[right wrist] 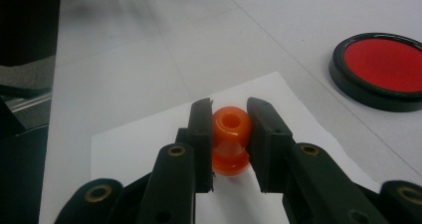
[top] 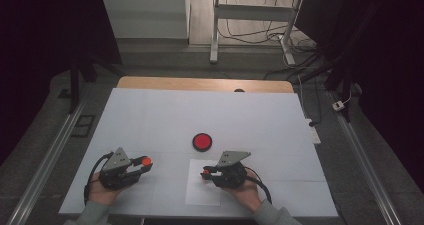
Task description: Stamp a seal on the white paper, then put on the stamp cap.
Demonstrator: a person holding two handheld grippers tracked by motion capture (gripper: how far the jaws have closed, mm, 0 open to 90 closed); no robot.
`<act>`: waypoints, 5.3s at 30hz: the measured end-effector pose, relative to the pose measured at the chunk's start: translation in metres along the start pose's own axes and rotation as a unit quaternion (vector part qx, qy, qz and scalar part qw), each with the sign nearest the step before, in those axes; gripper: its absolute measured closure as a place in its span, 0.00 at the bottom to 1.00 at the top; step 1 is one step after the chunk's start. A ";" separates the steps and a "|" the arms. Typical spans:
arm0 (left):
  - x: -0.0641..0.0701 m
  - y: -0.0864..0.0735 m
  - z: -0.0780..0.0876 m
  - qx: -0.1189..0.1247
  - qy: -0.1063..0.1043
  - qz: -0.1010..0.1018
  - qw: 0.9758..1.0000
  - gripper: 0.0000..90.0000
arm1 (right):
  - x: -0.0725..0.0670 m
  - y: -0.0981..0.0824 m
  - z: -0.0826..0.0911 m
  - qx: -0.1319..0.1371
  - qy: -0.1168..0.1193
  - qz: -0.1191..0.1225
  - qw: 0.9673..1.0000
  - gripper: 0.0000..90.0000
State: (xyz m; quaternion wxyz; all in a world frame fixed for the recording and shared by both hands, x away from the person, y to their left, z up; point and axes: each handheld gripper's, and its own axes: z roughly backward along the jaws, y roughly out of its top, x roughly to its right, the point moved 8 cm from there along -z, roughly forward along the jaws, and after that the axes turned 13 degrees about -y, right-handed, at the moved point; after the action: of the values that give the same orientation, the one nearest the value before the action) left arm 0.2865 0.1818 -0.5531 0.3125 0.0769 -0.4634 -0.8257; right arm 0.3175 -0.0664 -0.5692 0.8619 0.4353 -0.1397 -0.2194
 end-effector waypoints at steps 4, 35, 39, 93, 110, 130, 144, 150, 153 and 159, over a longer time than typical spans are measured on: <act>0.000 0.000 0.000 0.000 0.000 0.000 1.000 0.72 | 0.000 -0.001 -0.001 -0.002 0.000 0.001 1.000 0.81; 0.000 -0.001 0.000 -0.001 0.000 0.001 1.000 0.72 | -0.003 -0.009 -0.008 -0.017 -0.007 0.021 1.000 0.82; 0.000 0.000 0.000 0.000 0.001 0.001 1.000 0.72 | -0.004 -0.009 -0.008 -0.017 -0.014 0.033 0.999 0.82; -0.002 0.000 0.002 0.003 0.002 0.002 1.000 0.72 | 0.001 0.004 0.003 0.048 -0.004 -0.002 0.999 0.81; 0.000 0.000 0.000 0.000 0.000 0.000 1.000 0.72 | 0.019 0.034 0.036 0.107 -0.006 -0.060 0.992 0.81; -0.001 0.001 -0.002 -0.002 0.003 -0.001 1.000 0.72 | 0.043 0.051 0.062 0.151 -0.029 -0.086 0.984 0.81; -0.001 0.001 -0.004 -0.004 0.000 -0.002 1.000 0.72 | 0.041 0.052 0.063 0.152 -0.026 -0.085 0.984 0.81; -0.001 0.002 -0.004 -0.004 0.000 -0.002 1.000 0.72 | 0.042 0.052 0.063 0.152 -0.026 -0.085 0.984 0.81; -0.001 0.002 -0.004 -0.004 0.000 -0.003 1.000 0.72 | 0.042 0.052 0.063 0.152 -0.026 -0.084 0.984 0.81; -0.001 0.003 -0.004 -0.004 0.000 -0.004 1.000 0.72 | 0.042 0.052 0.063 0.152 -0.026 -0.083 0.985 0.81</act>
State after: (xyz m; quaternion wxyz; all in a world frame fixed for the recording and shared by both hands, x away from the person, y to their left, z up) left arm 0.2898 0.1783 -0.5534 0.3097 0.0773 -0.4600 -0.8285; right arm 0.3396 -0.1034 -0.4884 0.7608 0.5653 -0.1569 -0.2775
